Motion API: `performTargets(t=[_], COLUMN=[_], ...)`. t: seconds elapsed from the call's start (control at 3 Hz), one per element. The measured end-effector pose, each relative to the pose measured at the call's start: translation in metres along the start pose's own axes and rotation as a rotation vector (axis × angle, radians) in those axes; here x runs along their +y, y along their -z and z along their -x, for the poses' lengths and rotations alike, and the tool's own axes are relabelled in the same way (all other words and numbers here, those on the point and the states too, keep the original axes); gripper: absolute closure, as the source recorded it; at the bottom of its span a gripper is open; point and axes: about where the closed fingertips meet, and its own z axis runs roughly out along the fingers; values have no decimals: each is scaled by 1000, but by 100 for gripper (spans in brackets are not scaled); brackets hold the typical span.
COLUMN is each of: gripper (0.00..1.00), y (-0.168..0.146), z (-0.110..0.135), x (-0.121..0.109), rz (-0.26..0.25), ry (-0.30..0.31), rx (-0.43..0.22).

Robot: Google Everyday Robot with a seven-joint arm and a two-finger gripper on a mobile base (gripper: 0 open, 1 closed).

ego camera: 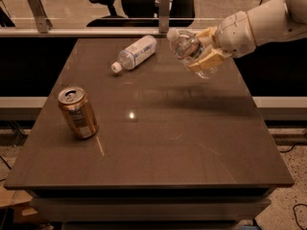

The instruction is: Place water bottle upright

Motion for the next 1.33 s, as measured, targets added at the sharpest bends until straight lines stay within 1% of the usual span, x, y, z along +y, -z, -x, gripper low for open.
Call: performTargets(t=[0.33, 0.67, 1.0, 1.33], gripper=[100, 100, 100, 100], y=[-4, -2, 2, 4], z=[1, 4, 11, 15], x=[1, 3, 9, 15], rz=[4, 6, 12, 27], ry=[-4, -17, -34, -63], rx=[-49, -121, -190, -235])
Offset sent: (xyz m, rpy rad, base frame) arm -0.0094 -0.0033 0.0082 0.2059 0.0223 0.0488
